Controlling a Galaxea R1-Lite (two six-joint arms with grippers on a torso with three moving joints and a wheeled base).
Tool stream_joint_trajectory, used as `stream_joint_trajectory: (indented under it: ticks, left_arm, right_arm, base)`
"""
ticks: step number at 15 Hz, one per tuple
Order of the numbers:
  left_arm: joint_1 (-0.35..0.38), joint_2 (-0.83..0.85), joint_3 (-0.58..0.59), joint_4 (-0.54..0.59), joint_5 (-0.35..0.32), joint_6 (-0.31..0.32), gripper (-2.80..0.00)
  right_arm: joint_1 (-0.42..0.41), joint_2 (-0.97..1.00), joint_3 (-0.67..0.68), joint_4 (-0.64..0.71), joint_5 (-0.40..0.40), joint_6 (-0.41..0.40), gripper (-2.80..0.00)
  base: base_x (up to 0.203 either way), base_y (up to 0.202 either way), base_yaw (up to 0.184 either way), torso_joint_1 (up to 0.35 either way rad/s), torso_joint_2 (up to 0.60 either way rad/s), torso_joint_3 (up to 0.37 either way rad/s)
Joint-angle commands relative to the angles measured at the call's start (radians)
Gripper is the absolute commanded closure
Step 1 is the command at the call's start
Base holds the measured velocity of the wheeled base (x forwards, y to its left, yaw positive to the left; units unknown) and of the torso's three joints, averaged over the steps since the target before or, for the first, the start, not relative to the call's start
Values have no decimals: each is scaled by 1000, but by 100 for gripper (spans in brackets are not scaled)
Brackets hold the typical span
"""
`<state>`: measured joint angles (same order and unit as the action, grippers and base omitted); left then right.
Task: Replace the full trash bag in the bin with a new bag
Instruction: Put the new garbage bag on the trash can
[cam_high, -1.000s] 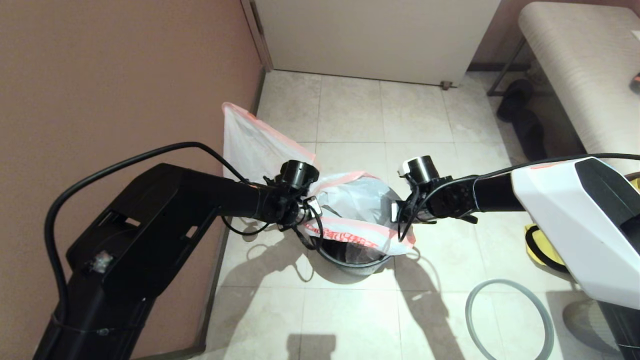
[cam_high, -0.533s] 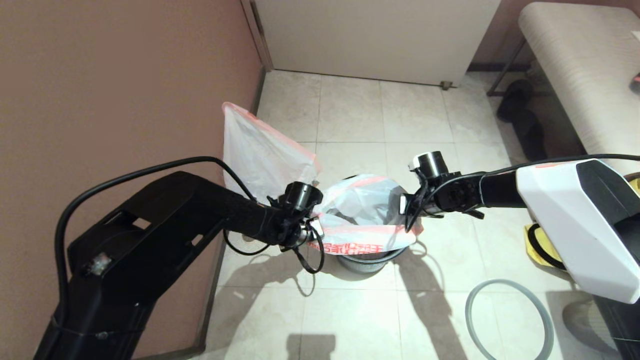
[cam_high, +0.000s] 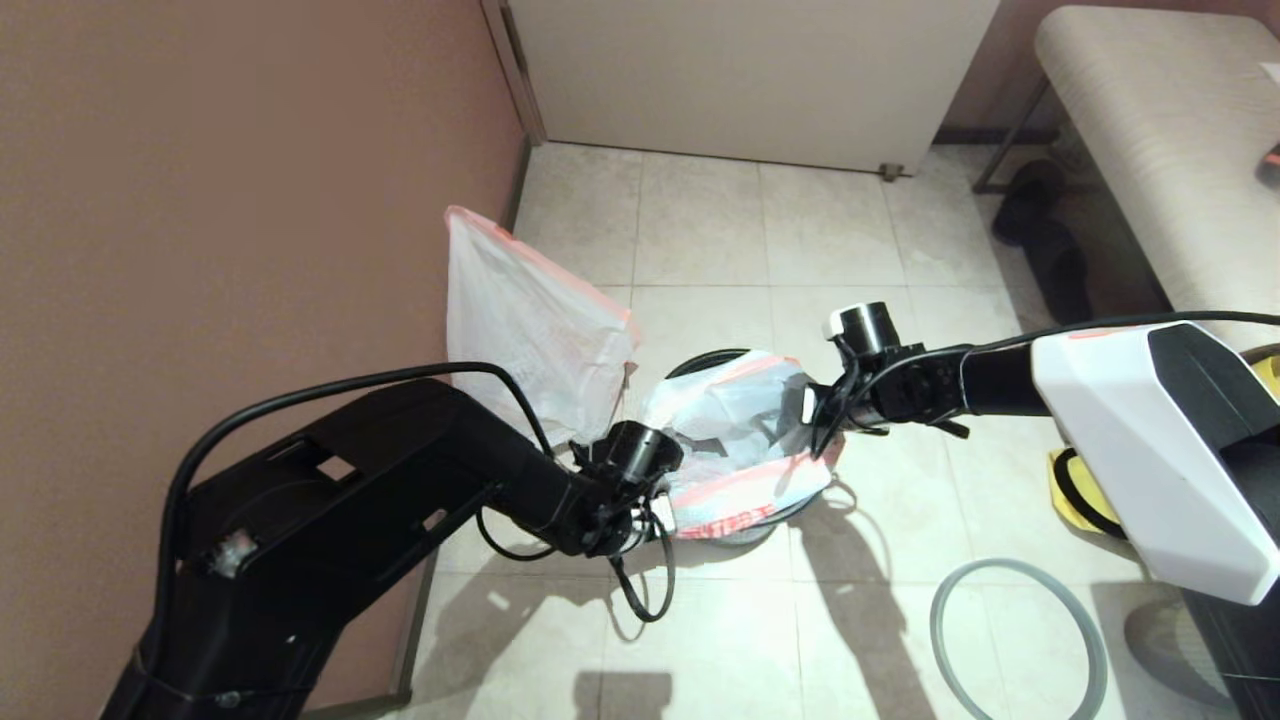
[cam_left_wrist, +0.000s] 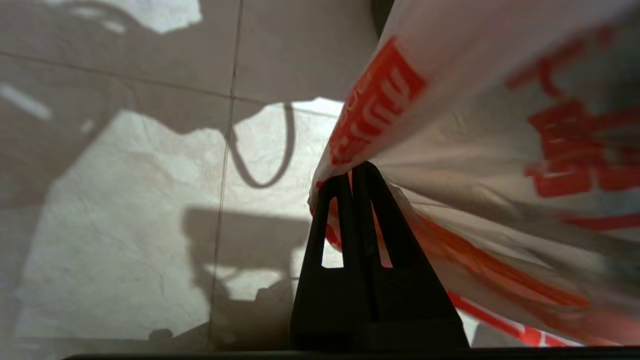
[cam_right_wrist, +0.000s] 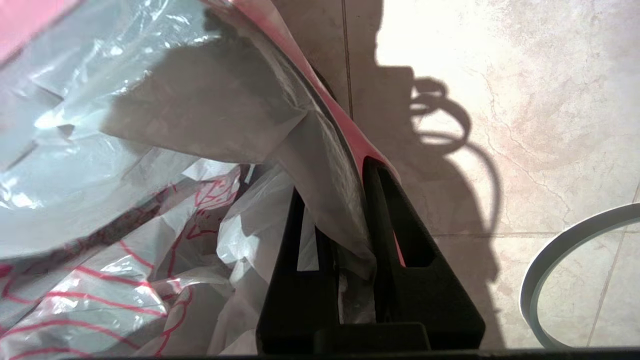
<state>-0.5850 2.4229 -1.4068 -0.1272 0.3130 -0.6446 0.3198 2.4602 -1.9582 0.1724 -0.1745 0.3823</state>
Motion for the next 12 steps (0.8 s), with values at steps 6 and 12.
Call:
stream_joint_trajectory:
  ticks: [6,12]
  left_arm:
    - [-22,79,45,-18,34,16,0]
    - [104,99,-97,-15,120,19,0]
  right_arm:
    - [-7,3,-2,-11,-2,5,0]
    - [-12,3,-1,-11,15,6,0]
  base:
    - [0,0,0,0,0,0]
    - [0,0,0,0,0,0]
